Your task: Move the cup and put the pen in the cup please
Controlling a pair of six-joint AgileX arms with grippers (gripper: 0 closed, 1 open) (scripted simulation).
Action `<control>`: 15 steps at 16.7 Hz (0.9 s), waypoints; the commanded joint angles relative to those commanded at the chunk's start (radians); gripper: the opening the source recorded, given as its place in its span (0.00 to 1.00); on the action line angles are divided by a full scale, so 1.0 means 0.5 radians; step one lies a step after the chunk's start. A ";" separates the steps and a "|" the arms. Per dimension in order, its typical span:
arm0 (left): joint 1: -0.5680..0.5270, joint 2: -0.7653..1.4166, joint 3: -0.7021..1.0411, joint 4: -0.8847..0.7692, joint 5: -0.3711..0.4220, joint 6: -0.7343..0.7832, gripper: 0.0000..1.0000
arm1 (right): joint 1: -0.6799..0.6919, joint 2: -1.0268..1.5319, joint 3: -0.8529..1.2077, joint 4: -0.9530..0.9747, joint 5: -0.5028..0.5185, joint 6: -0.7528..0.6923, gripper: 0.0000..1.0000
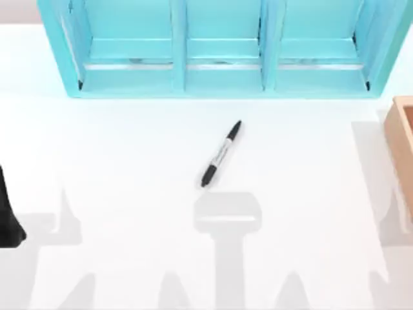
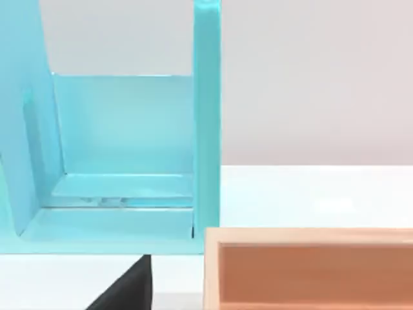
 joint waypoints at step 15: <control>0.000 0.000 0.000 0.000 0.000 0.000 1.00 | -0.371 1.781 1.510 -1.280 -0.006 -0.364 1.00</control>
